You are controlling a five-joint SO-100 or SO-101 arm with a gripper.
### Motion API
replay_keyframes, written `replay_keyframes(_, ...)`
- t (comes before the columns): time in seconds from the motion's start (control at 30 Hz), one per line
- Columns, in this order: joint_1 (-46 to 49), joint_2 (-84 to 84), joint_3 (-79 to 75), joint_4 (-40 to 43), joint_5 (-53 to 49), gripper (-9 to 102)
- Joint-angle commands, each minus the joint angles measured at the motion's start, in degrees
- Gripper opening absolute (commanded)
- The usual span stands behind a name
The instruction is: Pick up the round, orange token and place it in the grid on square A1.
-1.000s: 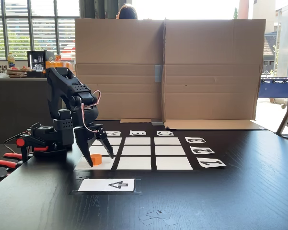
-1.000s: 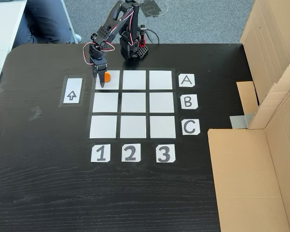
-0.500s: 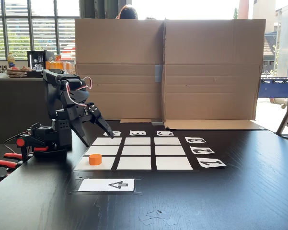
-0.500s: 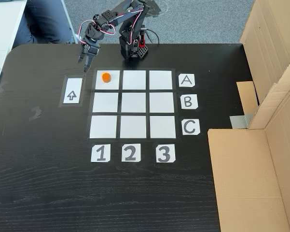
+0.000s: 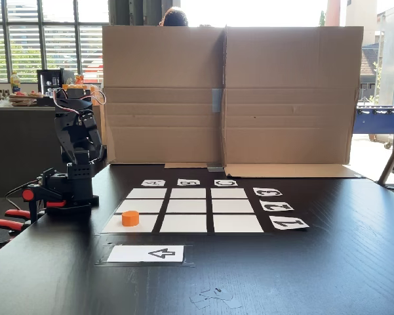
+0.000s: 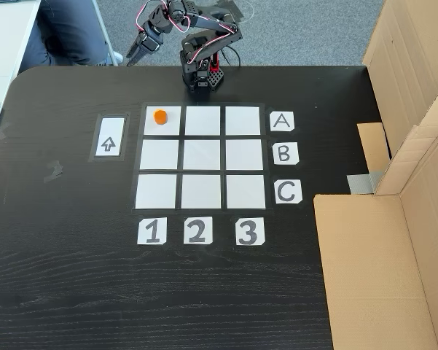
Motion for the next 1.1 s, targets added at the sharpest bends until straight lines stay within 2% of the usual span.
replay_keyframes(0.0, 4.83, 4.13, 3.69, 0.53, -0.18, 11)
replay_keyframes(0.37, 14.59, 14.77, 23.2, -2.02, -0.44, 5)
replay_keyframes(0.73, 18.19, 22.06, 37.35, -11.34, -0.53, 0)
replay_keyframes(0.93, 19.51, 25.93, 37.97, -11.34, -0.44, -1)
replay_keyframes(1.07, 20.3, 27.6, 38.06, -8.0, -0.53, -1)
